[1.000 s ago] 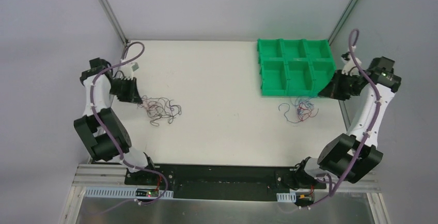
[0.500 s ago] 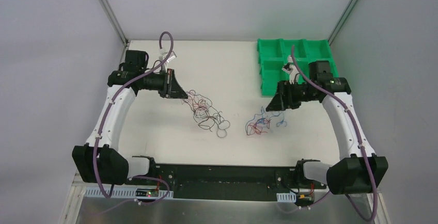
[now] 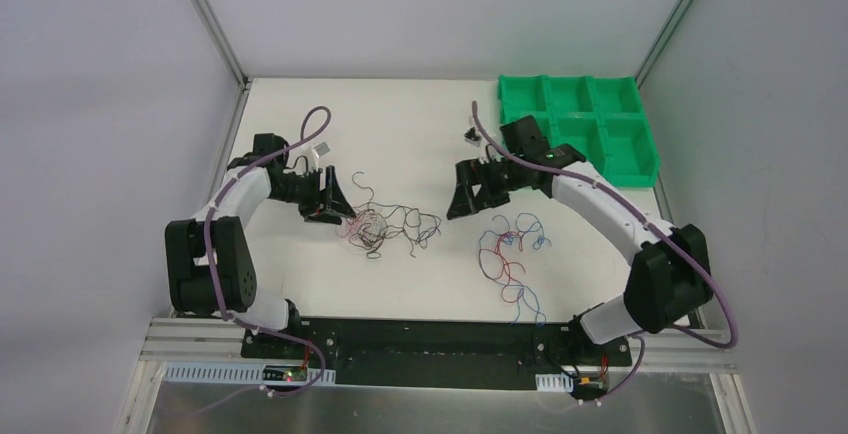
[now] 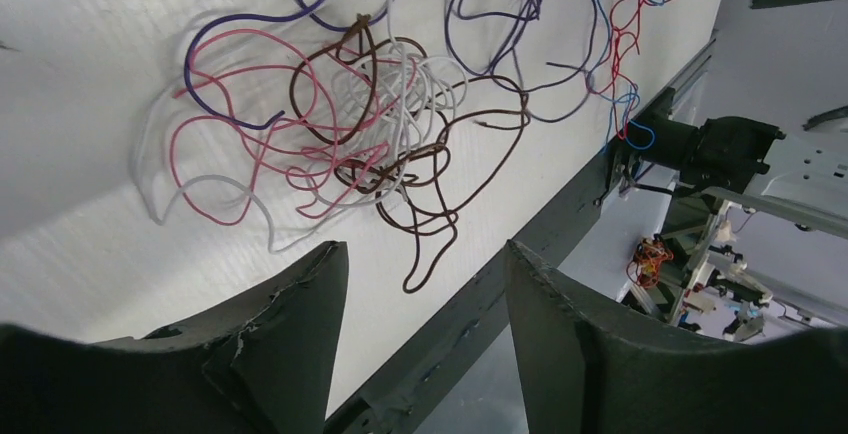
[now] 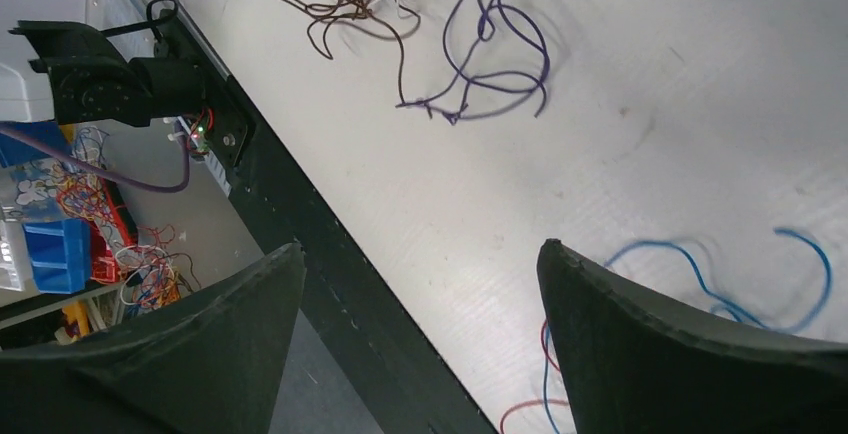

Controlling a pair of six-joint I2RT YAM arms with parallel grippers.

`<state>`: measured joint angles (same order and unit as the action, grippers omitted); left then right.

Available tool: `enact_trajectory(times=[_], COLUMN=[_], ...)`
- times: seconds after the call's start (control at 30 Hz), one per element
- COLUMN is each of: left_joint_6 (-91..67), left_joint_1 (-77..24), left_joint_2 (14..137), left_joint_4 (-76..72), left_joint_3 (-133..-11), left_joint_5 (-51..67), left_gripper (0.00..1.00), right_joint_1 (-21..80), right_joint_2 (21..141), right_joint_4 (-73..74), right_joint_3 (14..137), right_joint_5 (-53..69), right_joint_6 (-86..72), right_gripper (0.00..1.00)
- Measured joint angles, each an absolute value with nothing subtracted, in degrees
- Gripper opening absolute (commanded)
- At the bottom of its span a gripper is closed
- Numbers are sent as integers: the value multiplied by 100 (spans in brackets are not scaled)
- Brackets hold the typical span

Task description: Untangle the cables

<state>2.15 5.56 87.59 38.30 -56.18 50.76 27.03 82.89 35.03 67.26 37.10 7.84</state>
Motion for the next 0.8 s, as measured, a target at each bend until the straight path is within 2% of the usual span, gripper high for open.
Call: enact_trajectory(times=[0.23,0.37,0.6,0.67,0.73,0.8], left_joint_6=[-255,-416,-508,-539,-587,-622], left_joint_1=[482,270,-434,-558,-648,-685], left_joint_2=[8112,8110,8899,9209,9498,9662], left_joint_4=[3072,2655,2283,2279,2305,2335], left_joint_3=[-4888,-4880,-4934,-4958,-5024,-5109], left_joint_5=[5245,5070,4753,4705,4622,4567], left_gripper=[47,45,48,39,19,0], right_joint_1=[3662,3905,4007,4007,4007,4007], right_joint_2=[9745,10438,11135,11225,11292,11310], right_joint_4=[2523,2185,1988,1994,2040,2071], right_joint_3=[7118,7347,7684,7688,7688,7688], right_joint_5=[3253,2923,2571,2480,2403,2333], right_joint_6=[226,-8,-152,-143,-123,-47], right_gripper=[84,83,71,67,59,44])
